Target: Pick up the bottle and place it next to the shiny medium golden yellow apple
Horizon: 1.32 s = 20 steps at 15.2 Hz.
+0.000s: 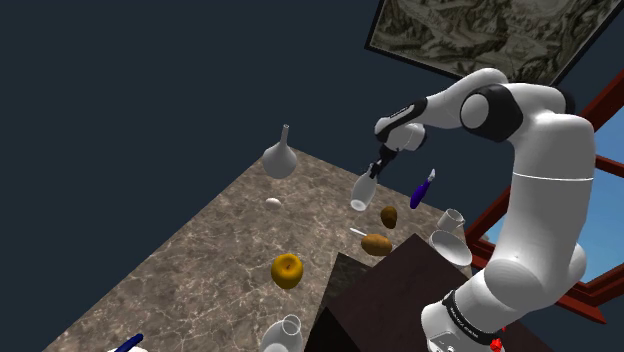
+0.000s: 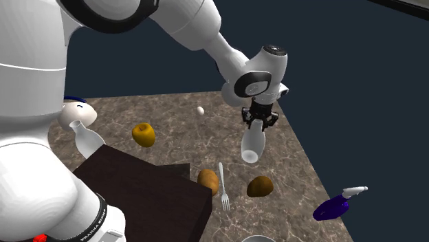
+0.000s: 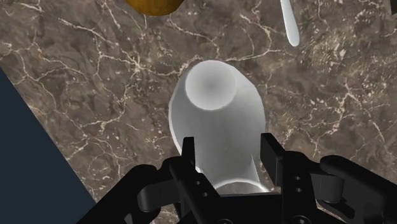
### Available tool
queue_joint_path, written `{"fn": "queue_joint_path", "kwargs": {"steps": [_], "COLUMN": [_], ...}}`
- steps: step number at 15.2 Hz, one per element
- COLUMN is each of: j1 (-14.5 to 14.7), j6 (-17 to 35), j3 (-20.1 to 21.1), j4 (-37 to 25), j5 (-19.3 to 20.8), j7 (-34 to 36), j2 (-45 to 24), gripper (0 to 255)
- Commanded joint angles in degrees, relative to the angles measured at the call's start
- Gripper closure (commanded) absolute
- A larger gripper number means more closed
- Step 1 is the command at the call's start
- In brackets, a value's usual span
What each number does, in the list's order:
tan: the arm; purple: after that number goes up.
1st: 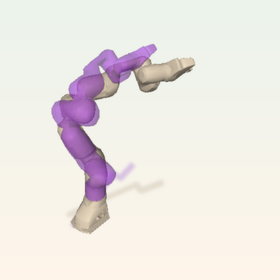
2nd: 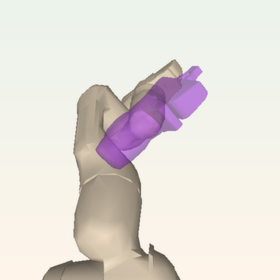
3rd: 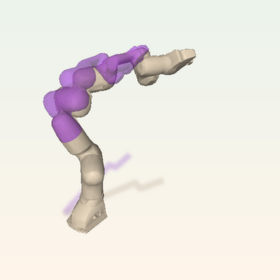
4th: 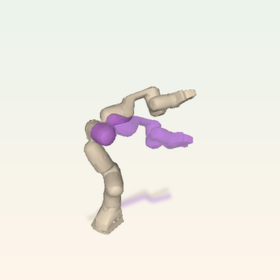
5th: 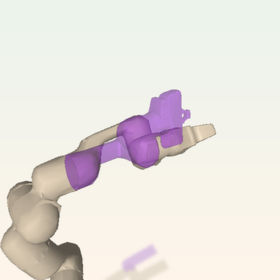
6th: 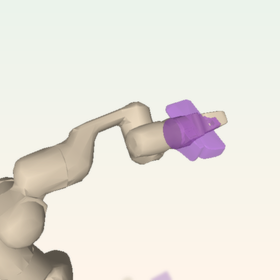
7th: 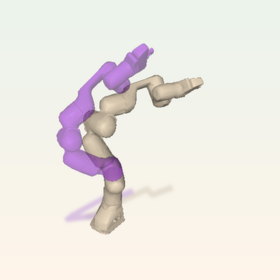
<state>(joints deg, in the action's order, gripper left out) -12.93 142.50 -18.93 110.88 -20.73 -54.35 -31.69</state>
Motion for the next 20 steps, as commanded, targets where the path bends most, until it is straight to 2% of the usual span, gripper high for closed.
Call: {"fn": "queue_joint_path", "kwargs": {"steps": [1,20], "j1": [0.3,2.8], "j6": [-1.1,-11.8], "j3": [-0.5,-4.0], "j4": [-0.1,-1.7], "j5": [0.6,6.4], "j7": [0.5,4.7], "j2": [1.1,10.7], "gripper": [255,255]}}
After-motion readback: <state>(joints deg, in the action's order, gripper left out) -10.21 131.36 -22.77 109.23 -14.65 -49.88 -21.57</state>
